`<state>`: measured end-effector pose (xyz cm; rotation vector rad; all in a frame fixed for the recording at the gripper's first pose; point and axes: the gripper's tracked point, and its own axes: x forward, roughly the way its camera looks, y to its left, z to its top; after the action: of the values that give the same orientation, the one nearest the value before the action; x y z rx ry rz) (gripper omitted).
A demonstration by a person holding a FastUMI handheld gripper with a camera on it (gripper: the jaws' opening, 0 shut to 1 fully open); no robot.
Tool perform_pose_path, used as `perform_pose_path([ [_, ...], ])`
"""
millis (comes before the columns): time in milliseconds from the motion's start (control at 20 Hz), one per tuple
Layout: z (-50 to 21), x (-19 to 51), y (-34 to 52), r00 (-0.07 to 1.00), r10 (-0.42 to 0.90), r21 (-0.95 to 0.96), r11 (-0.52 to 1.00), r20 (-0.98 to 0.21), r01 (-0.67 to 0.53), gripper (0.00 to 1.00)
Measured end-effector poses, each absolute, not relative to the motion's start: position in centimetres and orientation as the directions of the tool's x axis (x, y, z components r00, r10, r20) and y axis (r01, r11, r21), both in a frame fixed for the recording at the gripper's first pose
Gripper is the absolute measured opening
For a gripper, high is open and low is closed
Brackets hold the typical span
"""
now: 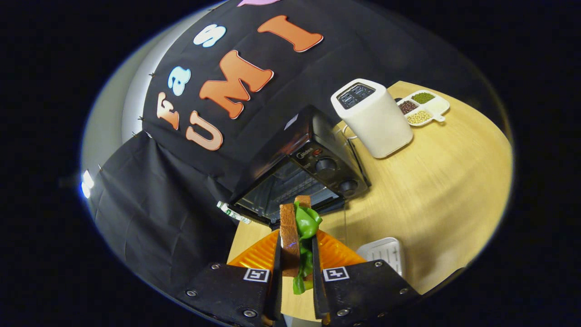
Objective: Open the toaster oven, put the food inside, and close the toaster oven door.
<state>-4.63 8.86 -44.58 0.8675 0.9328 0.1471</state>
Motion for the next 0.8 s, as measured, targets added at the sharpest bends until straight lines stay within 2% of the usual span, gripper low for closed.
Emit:
perform_pose_path([
  [350,-46.4,1.5,13.7,0.703,0.429,0.767,0.585,-0.567,0.262,0.29],
  [650,-50.7,4.4,16.4,0.72,0.374,0.768,0.541,-0.585,0.342,0.28],
  [800,-51.6,6.1,17.3,0.759,0.34,0.788,0.508,-0.555,0.349,0.29],
])
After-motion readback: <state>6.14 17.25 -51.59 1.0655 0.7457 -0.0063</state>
